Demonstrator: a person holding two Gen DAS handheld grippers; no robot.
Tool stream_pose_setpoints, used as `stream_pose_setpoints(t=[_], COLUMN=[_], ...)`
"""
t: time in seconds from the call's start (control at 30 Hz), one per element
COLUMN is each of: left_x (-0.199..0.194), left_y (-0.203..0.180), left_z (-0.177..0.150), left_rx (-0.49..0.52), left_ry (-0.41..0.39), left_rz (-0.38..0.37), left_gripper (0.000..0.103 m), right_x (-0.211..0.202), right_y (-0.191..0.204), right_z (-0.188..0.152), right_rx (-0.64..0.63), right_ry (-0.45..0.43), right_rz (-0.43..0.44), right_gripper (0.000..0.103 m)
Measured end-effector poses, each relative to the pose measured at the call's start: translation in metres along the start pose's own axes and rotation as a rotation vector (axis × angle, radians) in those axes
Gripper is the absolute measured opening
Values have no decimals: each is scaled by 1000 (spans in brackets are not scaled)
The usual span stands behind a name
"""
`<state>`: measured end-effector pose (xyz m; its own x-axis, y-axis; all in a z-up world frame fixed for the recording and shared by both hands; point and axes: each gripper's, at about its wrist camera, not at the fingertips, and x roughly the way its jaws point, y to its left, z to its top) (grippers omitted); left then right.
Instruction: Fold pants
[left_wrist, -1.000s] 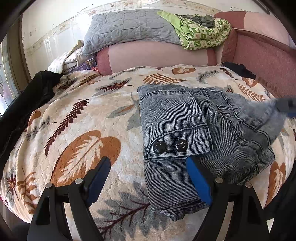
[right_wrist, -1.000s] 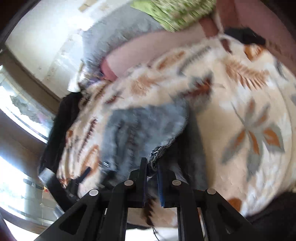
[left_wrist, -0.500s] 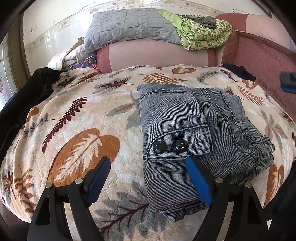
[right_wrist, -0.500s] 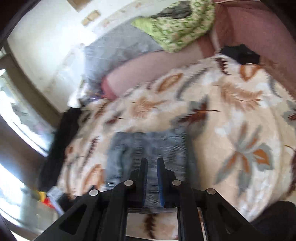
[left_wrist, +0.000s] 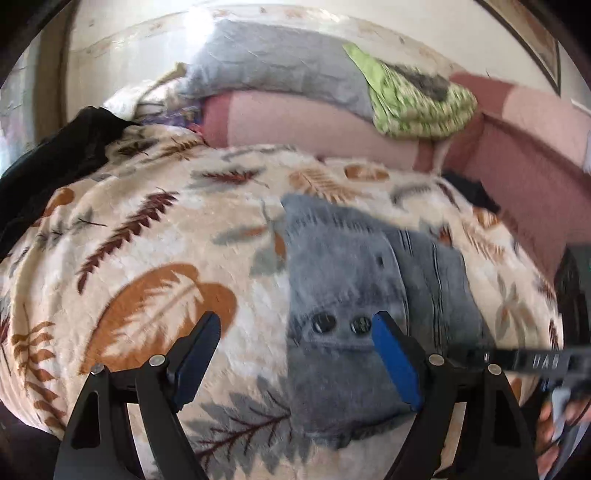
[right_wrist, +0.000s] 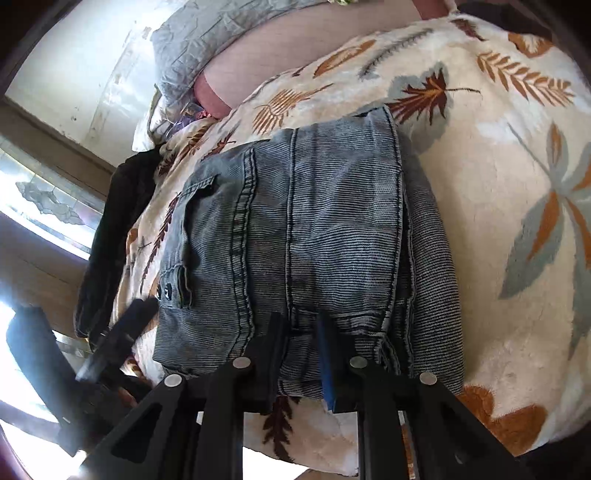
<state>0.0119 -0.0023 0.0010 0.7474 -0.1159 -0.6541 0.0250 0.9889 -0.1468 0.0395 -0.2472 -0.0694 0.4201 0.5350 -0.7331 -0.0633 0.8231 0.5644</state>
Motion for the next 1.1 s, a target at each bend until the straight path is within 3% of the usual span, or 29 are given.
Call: stream_pose_setpoints(t=[0.07, 0.13, 0.2, 0.3, 0.37, 0.43, 0.47, 0.53, 0.6, 0.67, 0.87, 1.1], left_x=[12, 35, 33, 32, 31, 30, 28, 26, 25, 27, 28, 28], left_y=[3, 0, -1, -7, -7, -7, -7, -5, -6, -6, -3, -4], left_z=[-1, -12, -12, -13, -13, -13, -13, -14, -15, -15, -15, -15], left_rx=[9, 37, 41, 84, 85, 89, 86, 88, 93, 91, 74, 74], left_ry=[49, 156, 135, 121, 117, 115, 115, 111, 109, 114, 120, 116], left_rz=[29, 37, 53, 80, 86, 84, 82, 81, 82, 72, 68, 72], left_gripper=[84, 85, 85, 85, 85, 85, 85, 85, 85, 85, 85, 85], right_x=[-1, -4, -15, -38, -43, -37, -31, -7, 30, 30, 18, -20], right_y=[0, 8, 25, 51, 64, 72, 71, 61, 31, 15, 25, 62], right_z=[0, 4, 11, 34, 50, 67, 72, 75, 65, 53, 55, 87], right_rx=[1, -25, -40, -91, -129, -150, -154, -160, -104, -101, -93, -160], right_ry=[5, 38, 46, -35, -69, -85, -83, -58, 71, 18, 43, -92], right_rz=[-4, -39, -81, -61, -57, -88, -97, -158, -231, -168, -217, -160], right_gripper=[20, 23, 23, 23, 33, 68, 70, 70, 70, 68, 66, 67])
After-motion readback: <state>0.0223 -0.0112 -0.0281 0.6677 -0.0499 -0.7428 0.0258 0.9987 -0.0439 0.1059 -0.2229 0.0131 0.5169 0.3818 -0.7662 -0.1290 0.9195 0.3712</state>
